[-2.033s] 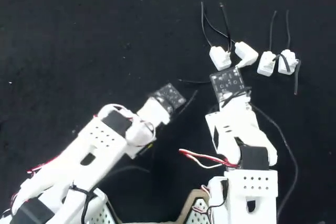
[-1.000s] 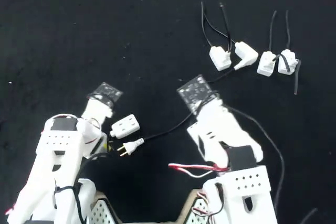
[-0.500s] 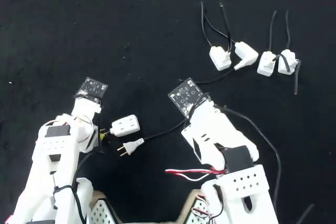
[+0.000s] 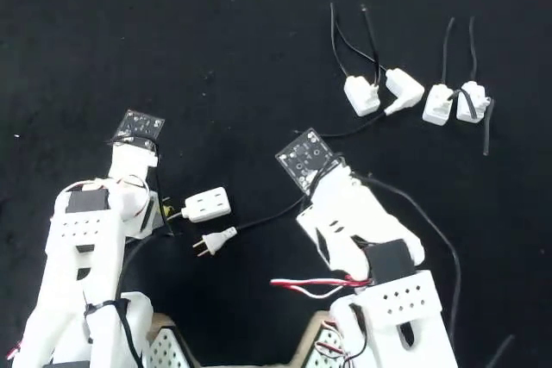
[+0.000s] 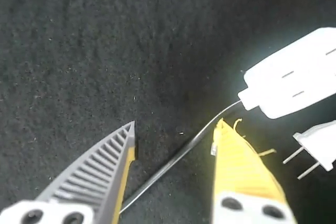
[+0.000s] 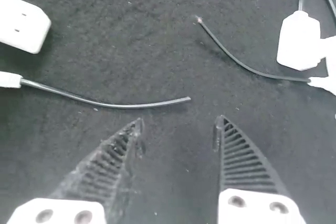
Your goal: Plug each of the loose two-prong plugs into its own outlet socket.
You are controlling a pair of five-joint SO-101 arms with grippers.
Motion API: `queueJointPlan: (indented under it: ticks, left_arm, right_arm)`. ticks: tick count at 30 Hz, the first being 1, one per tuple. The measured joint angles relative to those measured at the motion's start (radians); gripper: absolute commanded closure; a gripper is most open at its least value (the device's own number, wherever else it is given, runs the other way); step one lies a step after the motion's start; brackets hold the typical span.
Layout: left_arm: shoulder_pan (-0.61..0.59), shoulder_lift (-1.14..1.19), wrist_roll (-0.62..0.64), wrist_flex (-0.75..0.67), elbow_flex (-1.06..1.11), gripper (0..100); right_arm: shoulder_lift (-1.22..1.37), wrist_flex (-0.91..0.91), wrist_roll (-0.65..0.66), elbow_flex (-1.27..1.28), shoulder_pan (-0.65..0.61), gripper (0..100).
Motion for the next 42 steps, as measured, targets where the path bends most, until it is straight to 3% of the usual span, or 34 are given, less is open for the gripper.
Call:
queueJointPlan:
  ticks: [4,10,17,23,27,33,42]
  left_arm:
    - [0.066,0.0,0.002,0.0,0.052,76]
    - [0.146,0.0,0.143,-0.118,0.112,76]
    - [0.152,0.0,0.181,-0.193,0.114,76]
    - [0.015,0.0,0.235,-0.204,0.114,76]
    - [-0.109,0.0,0.235,-0.157,0.107,76]
    - [-0.29,0.0,0.241,-0.103,0.107,76]
    - [-0.39,0.0,0.244,-0.103,0.12,76]
  right_arm:
    - [0.092,0.0,0.0,0.0,-0.025,78.7]
    - [0.315,0.0,0.068,-0.081,-0.029,78.9]
    - [0.43,-0.028,0.114,-0.107,-0.029,79.0]
    - [0.436,-0.13,0.13,-0.109,-0.049,79.1]
    - [0.436,-0.114,0.206,-0.086,-0.178,79.2]
    - [0.436,-0.106,0.219,-0.089,-0.351,83.9]
    - [0.795,-0.101,0.302,-0.261,-0.451,81.1]
